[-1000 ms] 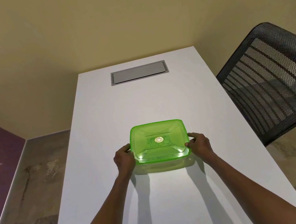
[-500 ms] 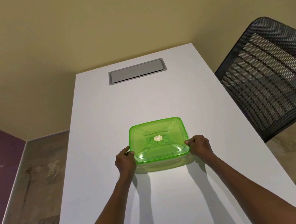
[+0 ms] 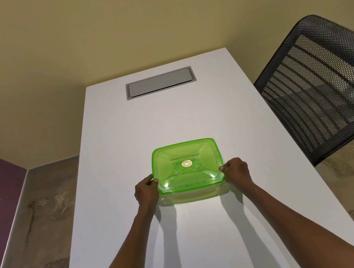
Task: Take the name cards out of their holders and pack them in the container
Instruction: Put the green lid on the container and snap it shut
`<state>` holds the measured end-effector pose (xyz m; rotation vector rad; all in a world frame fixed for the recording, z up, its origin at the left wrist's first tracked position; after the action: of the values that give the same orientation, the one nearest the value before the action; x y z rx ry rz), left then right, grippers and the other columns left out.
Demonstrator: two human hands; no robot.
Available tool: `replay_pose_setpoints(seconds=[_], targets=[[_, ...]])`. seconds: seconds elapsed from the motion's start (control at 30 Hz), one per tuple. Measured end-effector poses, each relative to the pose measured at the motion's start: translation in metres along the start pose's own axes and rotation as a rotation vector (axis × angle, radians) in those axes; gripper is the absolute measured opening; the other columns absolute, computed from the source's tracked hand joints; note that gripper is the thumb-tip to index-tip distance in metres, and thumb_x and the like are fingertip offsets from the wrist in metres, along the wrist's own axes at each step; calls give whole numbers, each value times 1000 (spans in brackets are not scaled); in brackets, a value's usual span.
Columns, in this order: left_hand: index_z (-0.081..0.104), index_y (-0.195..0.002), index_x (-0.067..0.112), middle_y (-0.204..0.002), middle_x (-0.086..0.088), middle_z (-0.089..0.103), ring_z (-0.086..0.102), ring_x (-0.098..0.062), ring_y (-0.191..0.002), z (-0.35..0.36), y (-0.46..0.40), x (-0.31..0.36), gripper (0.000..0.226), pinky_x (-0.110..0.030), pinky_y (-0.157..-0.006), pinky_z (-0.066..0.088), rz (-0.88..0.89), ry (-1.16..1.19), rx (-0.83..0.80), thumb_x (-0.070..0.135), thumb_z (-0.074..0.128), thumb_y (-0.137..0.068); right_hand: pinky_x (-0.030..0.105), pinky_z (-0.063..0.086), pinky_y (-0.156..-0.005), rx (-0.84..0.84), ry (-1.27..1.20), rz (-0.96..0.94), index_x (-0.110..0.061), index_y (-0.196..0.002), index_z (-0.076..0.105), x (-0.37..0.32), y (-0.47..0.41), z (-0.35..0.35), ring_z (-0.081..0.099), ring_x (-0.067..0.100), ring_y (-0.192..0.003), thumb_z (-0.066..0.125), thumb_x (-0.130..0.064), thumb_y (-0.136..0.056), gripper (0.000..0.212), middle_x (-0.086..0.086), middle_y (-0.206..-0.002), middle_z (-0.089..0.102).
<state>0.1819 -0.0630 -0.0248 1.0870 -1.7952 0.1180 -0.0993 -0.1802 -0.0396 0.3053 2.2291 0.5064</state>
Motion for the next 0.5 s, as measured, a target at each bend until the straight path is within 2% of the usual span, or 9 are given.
replay_pose_setpoints(seconds=[0.1,0.2,0.23,0.27,0.3,0.33,0.4,0.5], targets=[[68,-117,6,-113,-16,70,63,-31,-108,0,1,5,28,-36,-90,47,57,-63,-7,10,59,-90,27,43,-68,-1,15,5,2,-84,67,-1,-2,0,66,28,-78,69,-22,-85,24,22,-83,71],[58,-118,-9,-110,-23,61,58,-33,-107,7,11,23,35,-37,-83,42,260,-159,26,8,47,-90,26,43,-70,-14,43,5,2,-88,69,-3,-4,-1,67,30,-84,69,-23,-85,25,22,-84,71],[55,-124,-8,-124,-25,56,53,-35,-118,16,15,28,38,-37,-92,41,327,-222,-25,5,45,-89,26,44,-70,-19,52,6,2,-88,69,-3,-5,-1,67,30,-84,70,-23,-85,25,22,-86,72],[50,-134,-2,-142,-24,45,41,-34,-134,27,20,34,46,-37,-106,36,399,-333,-84,1,46,-88,28,45,-71,-25,59,10,2,-88,69,-4,-7,-2,68,30,-85,70,-24,-85,26,22,-87,72],[42,-143,5,-154,-22,29,25,-34,-145,39,24,37,55,-40,-117,25,459,-469,-133,-1,46,-89,29,47,-73,-32,64,13,2,-89,69,-4,-8,-2,68,29,-84,71,-24,-84,27,22,-87,72],[35,-148,11,-159,-19,17,13,-34,-149,50,27,39,58,-46,-120,17,489,-573,-164,3,46,-92,30,48,-74,-39,64,14,3,-89,69,-4,-9,-2,67,28,-81,72,-24,-84,28,23,-88,72],[25,-152,19,-162,-19,4,1,-40,-149,69,32,43,60,-61,-117,14,484,-714,-202,30,48,-98,30,50,-74,-50,63,10,5,-90,69,-3,-9,-2,62,24,-75,72,-24,-84,30,23,-88,71],[11,-154,29,-161,-20,-9,-6,-52,-144,92,37,51,89,-77,-103,15,458,-911,-258,70,47,-84,29,49,-70,-72,52,18,4,-86,68,-1,-11,-4,58,22,-66,73,-24,-82,28,19,-76,67]])
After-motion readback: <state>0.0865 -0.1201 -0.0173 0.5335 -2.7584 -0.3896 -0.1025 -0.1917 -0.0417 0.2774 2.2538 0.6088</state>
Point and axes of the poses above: each hand's wrist, its own y-axis away from the middle knuckle, its own z-axis out of the palm, x = y × z, the point moved 5 cm from there along -y, towards the middle knuckle
